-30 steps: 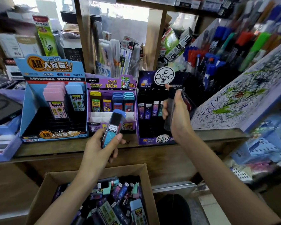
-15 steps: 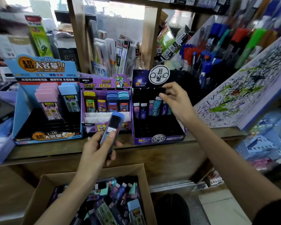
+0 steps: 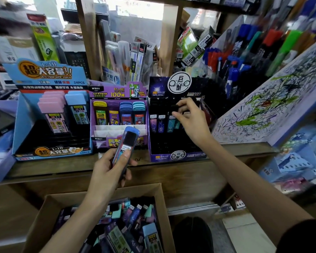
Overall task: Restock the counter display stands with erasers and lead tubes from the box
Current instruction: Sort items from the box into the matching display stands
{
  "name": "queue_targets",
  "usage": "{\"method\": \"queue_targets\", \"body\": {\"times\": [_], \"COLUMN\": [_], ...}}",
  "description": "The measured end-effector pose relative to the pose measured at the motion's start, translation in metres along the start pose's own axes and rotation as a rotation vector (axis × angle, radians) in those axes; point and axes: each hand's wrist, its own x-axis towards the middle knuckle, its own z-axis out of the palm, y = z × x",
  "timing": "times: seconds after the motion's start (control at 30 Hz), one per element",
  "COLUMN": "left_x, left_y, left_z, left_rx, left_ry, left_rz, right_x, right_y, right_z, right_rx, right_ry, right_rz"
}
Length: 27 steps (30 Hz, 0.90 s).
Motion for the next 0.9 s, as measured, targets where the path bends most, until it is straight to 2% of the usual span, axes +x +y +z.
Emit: {"method": "queue_targets", "body": {"times": [0.17, 0.23, 0.3, 0.33, 0.4, 0.43, 0.5, 0.67, 0.73, 0.83, 0.9], "left_x": [0.0, 0.0, -0.001, -0.001, -0.002, -0.002, -0.003, -0.006, -0.003, 0.002, 0.004], "left_y": [0.002, 0.002, 0.003, 0.003, 0.004, 0.004, 0.005, 0.007, 0.008, 0.009, 0.011], "left_z": [-0.002, -0.004, -0.007, -0.008, -0.01, -0.011, -0.013, -0.028, -0.037, -0.053, -0.064], "left_rx": [-0.043, -0.052, -0.056, -0.061, -0.052, -0.038, -0.012, 0.0, 0.04, 0.024, 0.029], "left_ry": [0.009, 0.006, -0.007, -0.015, -0.027, -0.029, -0.033, -0.014, 0.05, 0.141, 0.165], "left_rz": [-0.003, 0.005, 0.012, 0.01, 0.006, 0.009, 0.026, 0.037, 0.091, 0.113, 0.107], "right_x": [-0.004, -0.015, -0.034, -0.045, -0.063, -0.07, -0.076, -0.072, -0.064, -0.037, -0.018], "right_y": [-0.008, -0.018, -0.031, -0.039, -0.054, -0.06, -0.07, -0.085, -0.089, -0.095, -0.097], "right_z": [0.0, 0.001, 0.007, 0.014, 0.032, 0.043, 0.059, 0.077, 0.076, 0.061, 0.05], "right_rx": [-0.433, -0.313, 0.054, 0.216, 0.391, 0.421, 0.432, 0.458, 0.472, 0.522, 0.443], "right_ry": [0.098, 0.189, 0.213, 0.153, -0.064, -0.172, -0.279, -0.309, -0.28, -0.134, -0.073], "right_rz": [-0.07, -0.149, -0.177, -0.126, 0.04, 0.104, 0.153, 0.173, 0.149, 0.121, 0.059]}}
